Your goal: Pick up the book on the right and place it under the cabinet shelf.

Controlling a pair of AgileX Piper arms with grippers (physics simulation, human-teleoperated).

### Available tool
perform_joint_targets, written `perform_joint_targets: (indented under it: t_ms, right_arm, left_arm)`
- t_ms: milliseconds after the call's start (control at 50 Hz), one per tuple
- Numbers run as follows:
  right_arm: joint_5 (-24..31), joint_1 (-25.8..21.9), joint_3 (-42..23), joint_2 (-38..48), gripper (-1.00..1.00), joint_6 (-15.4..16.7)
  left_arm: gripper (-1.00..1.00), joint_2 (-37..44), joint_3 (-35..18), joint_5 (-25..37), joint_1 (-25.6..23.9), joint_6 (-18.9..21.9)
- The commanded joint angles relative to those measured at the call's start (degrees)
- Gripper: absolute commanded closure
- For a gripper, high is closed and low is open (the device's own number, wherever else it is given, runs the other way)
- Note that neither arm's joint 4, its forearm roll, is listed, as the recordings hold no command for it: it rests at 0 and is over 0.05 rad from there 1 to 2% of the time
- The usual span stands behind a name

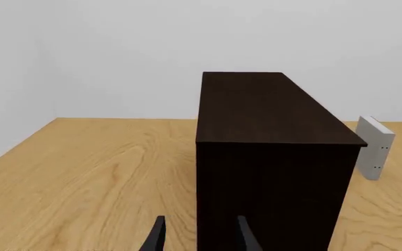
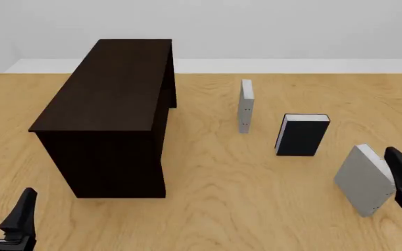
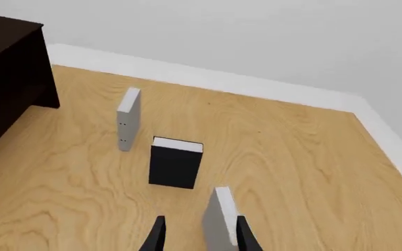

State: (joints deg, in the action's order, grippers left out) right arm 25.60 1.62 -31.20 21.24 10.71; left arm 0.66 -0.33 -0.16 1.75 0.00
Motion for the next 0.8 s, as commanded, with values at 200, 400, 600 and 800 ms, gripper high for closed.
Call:
perform_joint_targets:
  t_ms: [200,400,600,800]
  right_arm:
    - [10.4,2.5,-14.6,13.8,-1.00,7.1]
    - [9.4,5.5,-15.1,20.6,-1.00,10.2]
    - [8.2,8.3,-16.1,27.0,-1.00,13.0]
    - [6.3,9.6,-15.2,30.6,-1.00,13.0]
  left_arm:
    - [-1.00,-0.2,-0.3,0.5,-0.1,0.0]
    - [-1.00,-0.3,-0.5,0.8,-0.1,0.0]
    - [-1.00,-0.1,-0.4,0.5,-0.1,0.0]
    - [-1.00,0.1,-0.3,0.3,-0.1,-0.1]
